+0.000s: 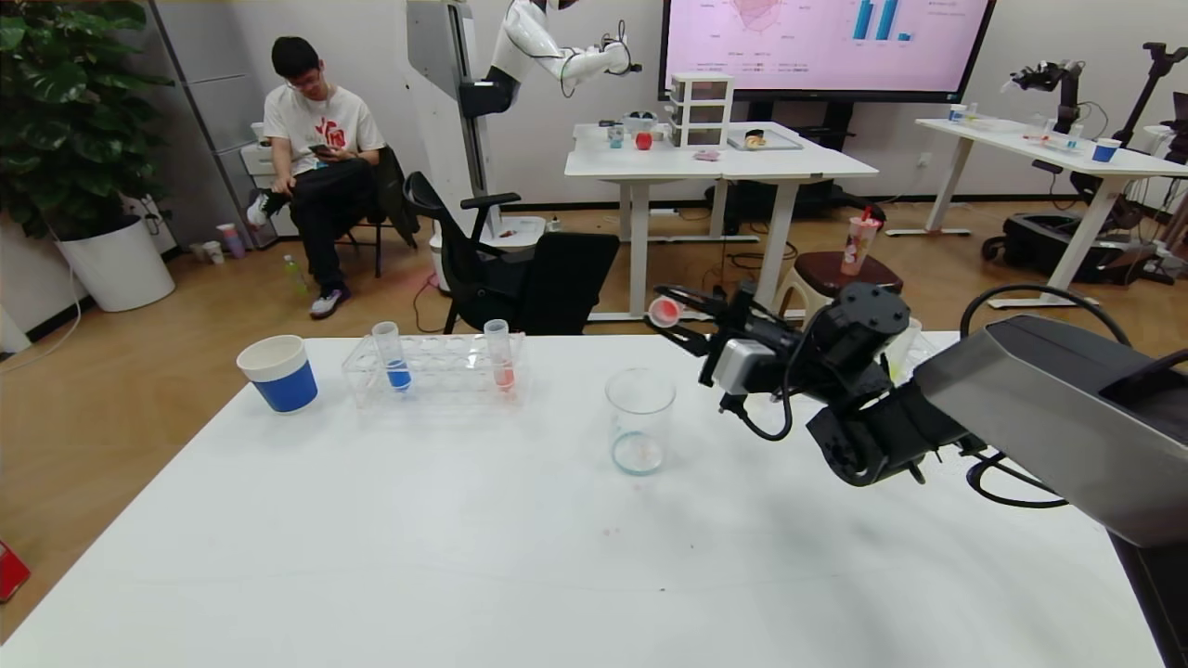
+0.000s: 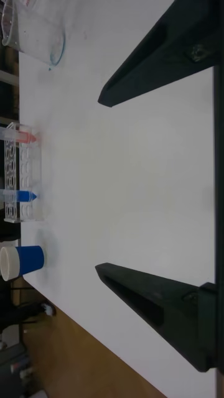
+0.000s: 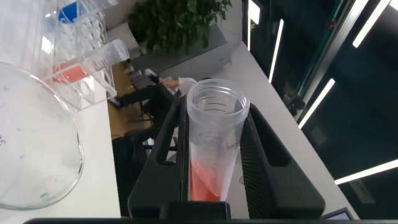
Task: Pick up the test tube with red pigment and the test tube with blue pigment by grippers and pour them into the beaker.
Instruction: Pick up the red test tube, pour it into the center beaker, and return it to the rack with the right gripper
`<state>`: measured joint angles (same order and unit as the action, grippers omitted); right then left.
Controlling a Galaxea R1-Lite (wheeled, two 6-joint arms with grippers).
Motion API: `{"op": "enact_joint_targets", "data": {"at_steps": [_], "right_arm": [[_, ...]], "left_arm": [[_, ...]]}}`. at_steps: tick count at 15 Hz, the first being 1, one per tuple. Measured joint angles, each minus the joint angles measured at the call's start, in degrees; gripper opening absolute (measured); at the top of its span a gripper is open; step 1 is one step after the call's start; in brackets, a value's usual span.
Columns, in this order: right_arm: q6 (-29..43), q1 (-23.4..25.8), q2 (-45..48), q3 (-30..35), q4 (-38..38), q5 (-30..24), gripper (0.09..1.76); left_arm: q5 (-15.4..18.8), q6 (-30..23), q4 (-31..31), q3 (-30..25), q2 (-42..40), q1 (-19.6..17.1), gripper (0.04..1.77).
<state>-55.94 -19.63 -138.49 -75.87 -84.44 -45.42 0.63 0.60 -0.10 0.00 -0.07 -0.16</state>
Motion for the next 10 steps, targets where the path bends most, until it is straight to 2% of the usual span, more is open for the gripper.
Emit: {"op": "enact_joint_targets", "data": {"at_steps": [10], "right_arm": [[-10.87, 0.59, -3.49, -1.11, 0.84, -4.74, 0.5]], "left_arm": [[0.0, 0.0, 0.0, 0.0, 0.0, 0.0, 1.75]]}}
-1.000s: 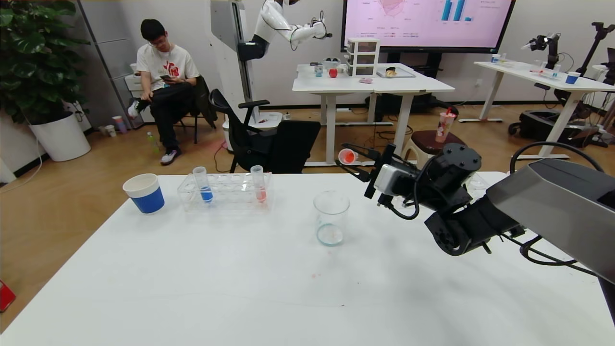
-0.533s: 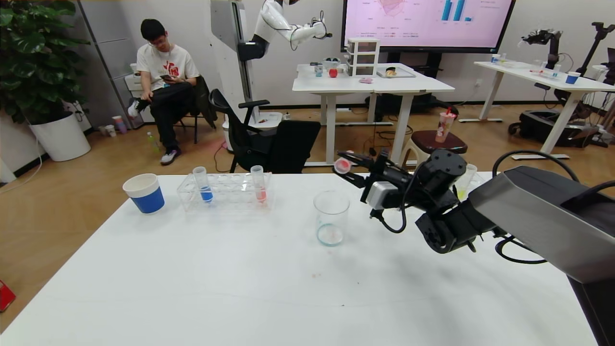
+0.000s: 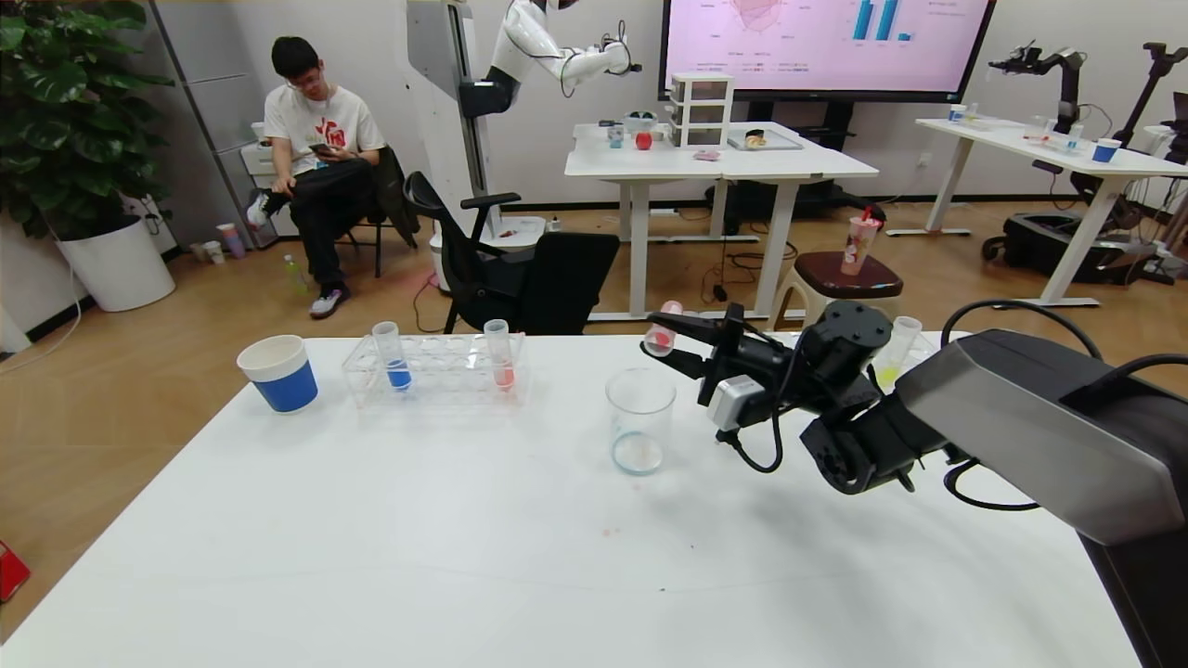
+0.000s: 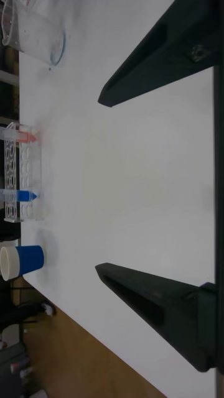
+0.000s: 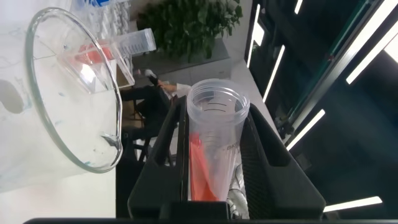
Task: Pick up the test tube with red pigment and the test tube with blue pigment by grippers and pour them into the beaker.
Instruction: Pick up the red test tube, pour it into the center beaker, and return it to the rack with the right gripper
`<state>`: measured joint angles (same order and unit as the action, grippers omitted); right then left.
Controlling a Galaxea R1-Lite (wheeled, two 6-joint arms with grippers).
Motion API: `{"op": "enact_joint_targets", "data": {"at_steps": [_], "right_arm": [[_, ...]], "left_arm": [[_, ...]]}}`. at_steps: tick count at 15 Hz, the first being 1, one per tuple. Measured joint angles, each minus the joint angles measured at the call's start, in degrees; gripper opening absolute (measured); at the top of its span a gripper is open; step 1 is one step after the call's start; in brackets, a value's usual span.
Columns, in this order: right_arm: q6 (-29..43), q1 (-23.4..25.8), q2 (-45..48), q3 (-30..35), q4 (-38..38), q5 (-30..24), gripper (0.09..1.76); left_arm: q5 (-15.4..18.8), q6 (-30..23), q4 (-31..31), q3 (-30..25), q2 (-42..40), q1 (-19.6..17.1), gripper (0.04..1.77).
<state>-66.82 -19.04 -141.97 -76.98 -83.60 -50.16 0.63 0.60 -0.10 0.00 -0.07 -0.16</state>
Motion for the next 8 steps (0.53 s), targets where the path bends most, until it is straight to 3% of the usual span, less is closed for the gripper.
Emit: {"op": "enact_joint_targets", "data": {"at_steps": [8], "right_arm": [[-10.33, 0.72, -0.37, -4.63, 8.72, -1.18, 0.5]], "left_arm": [[-0.01, 0.02, 0.0, 0.0, 0.0, 0.0, 1.75]]}}
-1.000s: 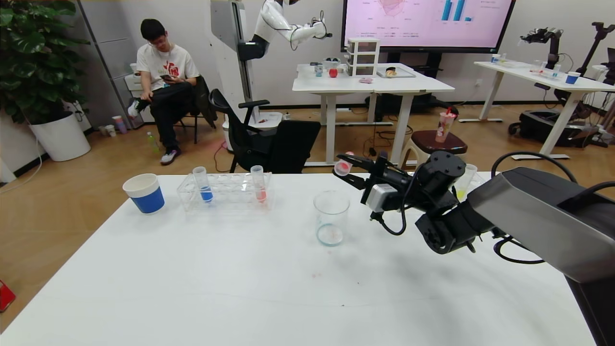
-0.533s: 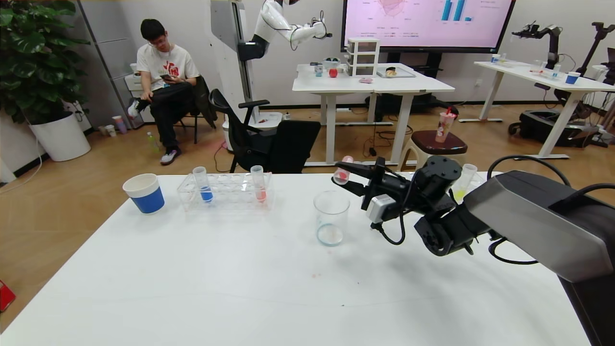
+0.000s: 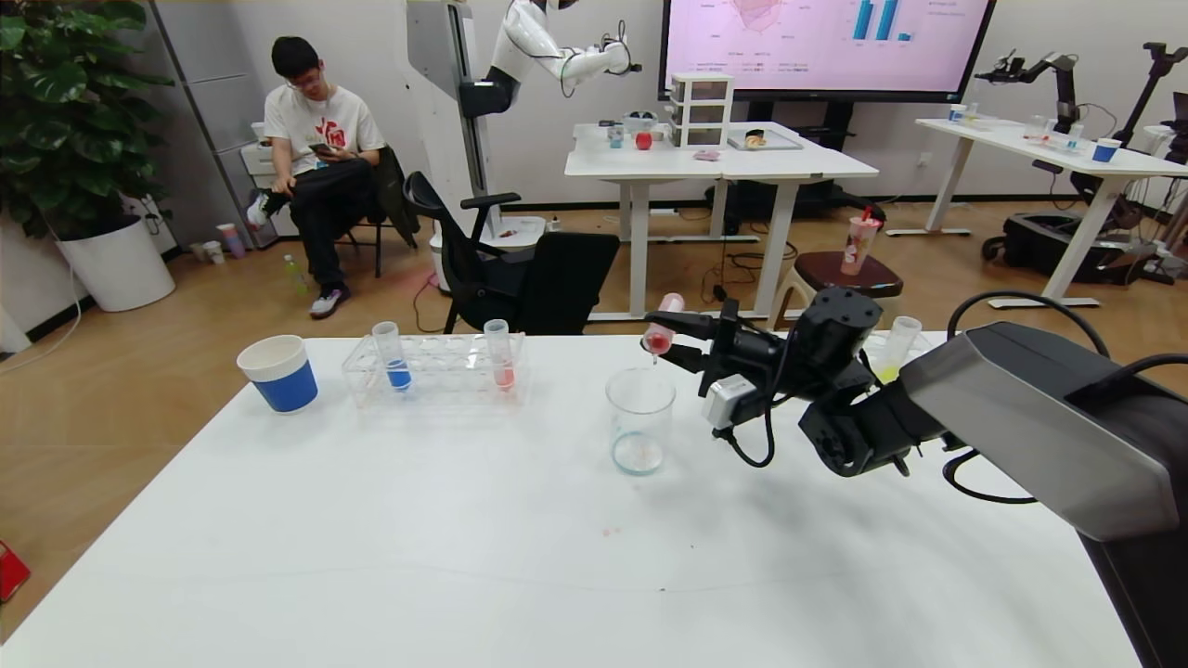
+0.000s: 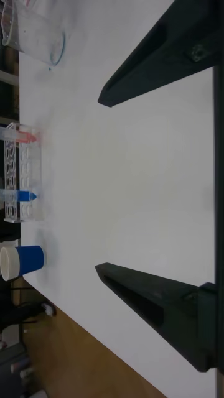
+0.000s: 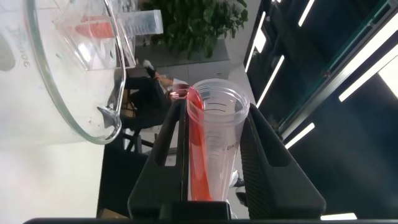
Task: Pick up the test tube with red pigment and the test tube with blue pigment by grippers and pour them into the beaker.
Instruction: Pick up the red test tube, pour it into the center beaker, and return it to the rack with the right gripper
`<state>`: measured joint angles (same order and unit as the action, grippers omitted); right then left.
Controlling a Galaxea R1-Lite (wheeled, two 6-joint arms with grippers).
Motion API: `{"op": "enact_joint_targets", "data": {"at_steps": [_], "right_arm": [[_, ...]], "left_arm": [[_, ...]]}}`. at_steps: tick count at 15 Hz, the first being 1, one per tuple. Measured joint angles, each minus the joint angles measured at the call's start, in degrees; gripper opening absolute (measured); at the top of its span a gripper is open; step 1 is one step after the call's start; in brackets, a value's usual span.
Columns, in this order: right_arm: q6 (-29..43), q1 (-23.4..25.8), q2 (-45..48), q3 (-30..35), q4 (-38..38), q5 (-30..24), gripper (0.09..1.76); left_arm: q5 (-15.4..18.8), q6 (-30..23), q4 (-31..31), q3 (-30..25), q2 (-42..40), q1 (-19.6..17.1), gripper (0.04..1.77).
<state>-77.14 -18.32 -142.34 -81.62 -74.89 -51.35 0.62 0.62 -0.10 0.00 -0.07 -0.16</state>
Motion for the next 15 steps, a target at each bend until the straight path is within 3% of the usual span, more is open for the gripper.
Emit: {"op": "enact_joint_targets", "data": {"at_steps": [15], "right_arm": [[-12.15, 0.02, -0.35, -3.25, 4.46, -0.74, 0.5]], "left_arm": [[0.01, -0.02, 0.0, 0.0, 0.0, 0.0, 1.75]]}}
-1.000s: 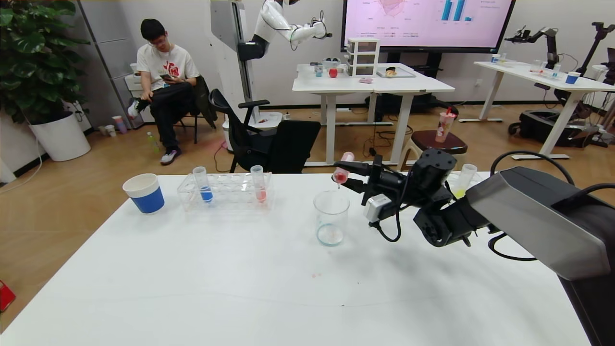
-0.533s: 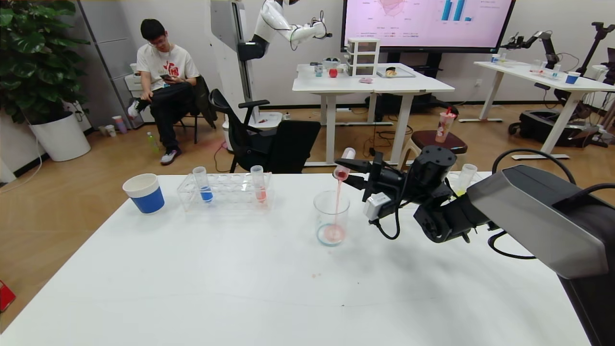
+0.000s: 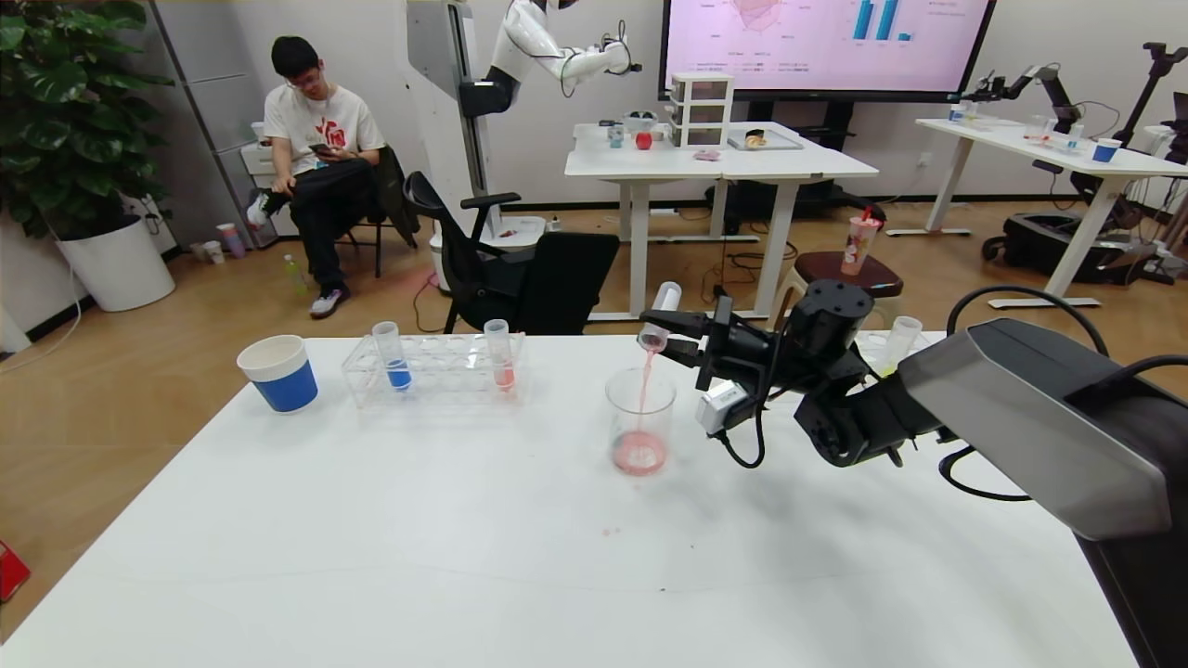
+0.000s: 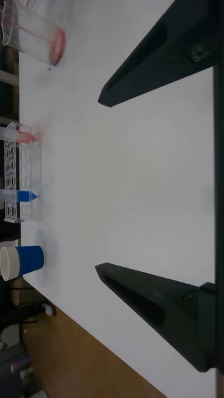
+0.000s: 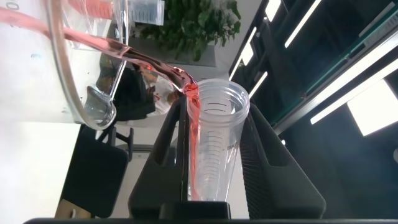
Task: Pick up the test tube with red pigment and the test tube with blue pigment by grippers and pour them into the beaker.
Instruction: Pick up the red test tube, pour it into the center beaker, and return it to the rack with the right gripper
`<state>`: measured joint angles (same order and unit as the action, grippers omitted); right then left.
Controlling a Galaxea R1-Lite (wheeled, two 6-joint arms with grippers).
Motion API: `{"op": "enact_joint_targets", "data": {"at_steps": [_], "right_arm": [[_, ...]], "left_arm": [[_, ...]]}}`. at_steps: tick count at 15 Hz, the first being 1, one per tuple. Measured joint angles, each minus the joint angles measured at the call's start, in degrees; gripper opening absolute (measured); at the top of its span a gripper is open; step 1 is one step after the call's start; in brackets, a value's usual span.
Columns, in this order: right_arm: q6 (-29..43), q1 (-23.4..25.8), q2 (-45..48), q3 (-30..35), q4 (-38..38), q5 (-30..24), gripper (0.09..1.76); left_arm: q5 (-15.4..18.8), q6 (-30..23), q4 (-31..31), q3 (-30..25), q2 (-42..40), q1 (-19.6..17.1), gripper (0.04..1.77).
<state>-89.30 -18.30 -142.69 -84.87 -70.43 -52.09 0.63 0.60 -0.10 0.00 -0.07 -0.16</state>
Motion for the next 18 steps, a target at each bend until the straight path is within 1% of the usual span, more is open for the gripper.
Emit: {"op": "enact_joint_targets", "data": {"at_steps": [7, 13, 14, 15, 18], "right_arm": [[-7.25, -0.16, -0.28, -1.21, 0.69, 0.02, 0.5], [-7.31, -0.61, -0.56, -0.52, 0.98, 0.02, 0.5], [-6.77, -0.59, -0.5, -0.51, 1.16, 0.09, 0.5], [-4.61, -0.63, -0.28, -0.46, 1.6, 0.17, 0.5], [4.46, -0.27, 2.21, -1.23, 1.35, 1.02, 0.5]], "left_arm": [[-0.01, 0.02, 0.0, 0.0, 0.0, 0.0, 1.75], [0.0, 0.0, 0.0, 0.0, 0.0, 0.0, 1.75], [0.0, 0.0, 0.0, 0.0, 0.0, 0.0, 1.75], [-0.01, 0.02, 0.0, 0.0, 0.0, 0.0, 1.75], [0.02, 0.02, 0.0, 0.0, 0.0, 0.0, 1.75]]}}
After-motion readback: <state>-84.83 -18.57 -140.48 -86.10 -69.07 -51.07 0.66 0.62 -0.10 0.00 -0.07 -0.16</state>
